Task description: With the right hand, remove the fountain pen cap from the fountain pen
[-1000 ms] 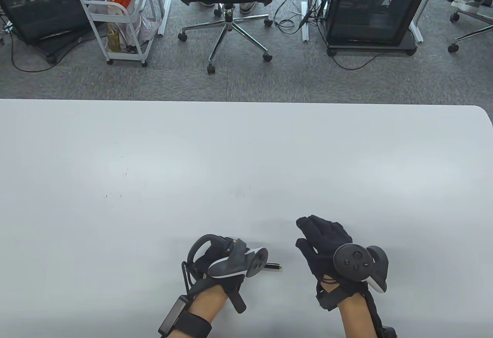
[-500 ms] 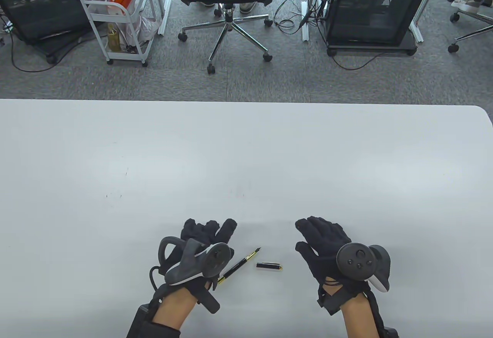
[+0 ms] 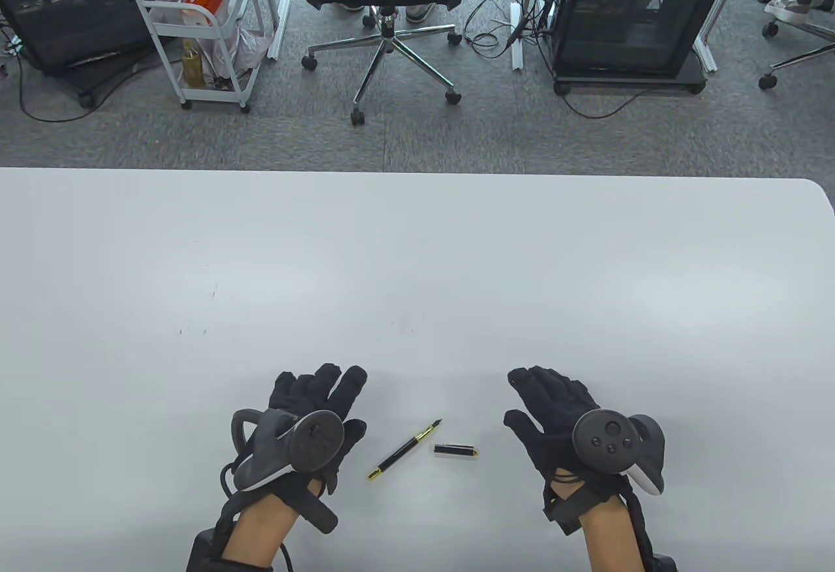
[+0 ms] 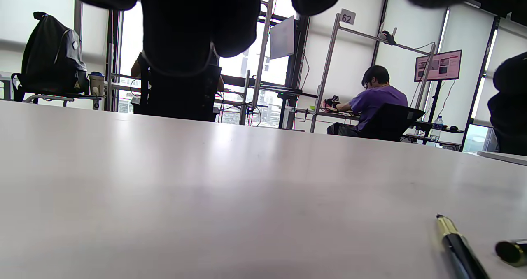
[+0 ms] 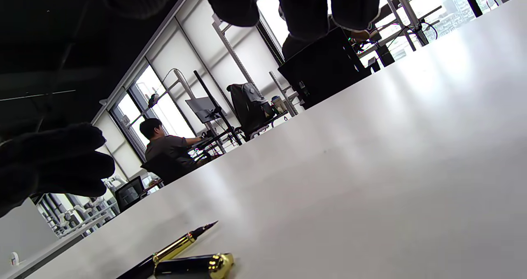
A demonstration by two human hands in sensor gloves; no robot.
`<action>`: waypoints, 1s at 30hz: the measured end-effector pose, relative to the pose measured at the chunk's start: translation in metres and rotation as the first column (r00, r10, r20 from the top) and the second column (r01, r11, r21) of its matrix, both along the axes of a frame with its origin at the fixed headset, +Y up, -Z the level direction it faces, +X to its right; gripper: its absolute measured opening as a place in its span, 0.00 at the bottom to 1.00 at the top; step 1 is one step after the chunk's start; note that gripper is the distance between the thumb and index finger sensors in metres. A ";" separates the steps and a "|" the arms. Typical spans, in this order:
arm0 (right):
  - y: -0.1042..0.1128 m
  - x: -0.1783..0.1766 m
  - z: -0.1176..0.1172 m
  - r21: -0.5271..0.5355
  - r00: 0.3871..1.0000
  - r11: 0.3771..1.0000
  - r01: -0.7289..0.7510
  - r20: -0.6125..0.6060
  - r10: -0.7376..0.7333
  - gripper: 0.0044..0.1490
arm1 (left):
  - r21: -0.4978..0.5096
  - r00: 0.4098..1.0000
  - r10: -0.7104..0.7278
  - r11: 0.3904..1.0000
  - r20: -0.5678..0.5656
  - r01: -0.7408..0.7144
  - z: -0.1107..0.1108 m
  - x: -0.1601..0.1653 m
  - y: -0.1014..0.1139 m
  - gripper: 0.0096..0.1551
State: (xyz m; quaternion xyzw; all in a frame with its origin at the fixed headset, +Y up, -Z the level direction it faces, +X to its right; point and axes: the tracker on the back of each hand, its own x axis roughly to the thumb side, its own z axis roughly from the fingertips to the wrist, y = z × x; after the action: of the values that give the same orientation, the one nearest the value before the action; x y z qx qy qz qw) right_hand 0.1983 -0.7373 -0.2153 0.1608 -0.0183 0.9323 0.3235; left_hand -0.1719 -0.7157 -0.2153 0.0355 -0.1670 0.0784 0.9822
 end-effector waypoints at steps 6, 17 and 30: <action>-0.002 0.000 0.000 -0.016 1.000 1.000 0.013 -0.020 -0.013 0.46 | -0.012 0.999 0.037 0.999 -0.020 -0.038 -0.001 -0.010 -0.004 0.44; -0.008 -0.002 -0.001 -0.061 0.999 0.998 0.024 -0.045 -0.027 0.48 | -0.008 0.998 0.065 0.998 -0.016 -0.065 -0.002 -0.008 -0.008 0.43; -0.011 -0.007 -0.004 -0.082 0.996 0.995 0.058 -0.069 -0.064 0.47 | 0.005 1.000 0.019 1.000 -0.024 -0.019 0.005 -0.008 -0.014 0.43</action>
State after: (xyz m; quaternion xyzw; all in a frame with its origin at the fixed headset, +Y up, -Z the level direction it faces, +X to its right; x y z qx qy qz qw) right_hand 0.1911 -0.7479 -0.2189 0.1805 0.0260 0.9155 0.3585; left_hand -0.1798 -0.7293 -0.2105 0.0403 -0.1551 0.0869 0.9832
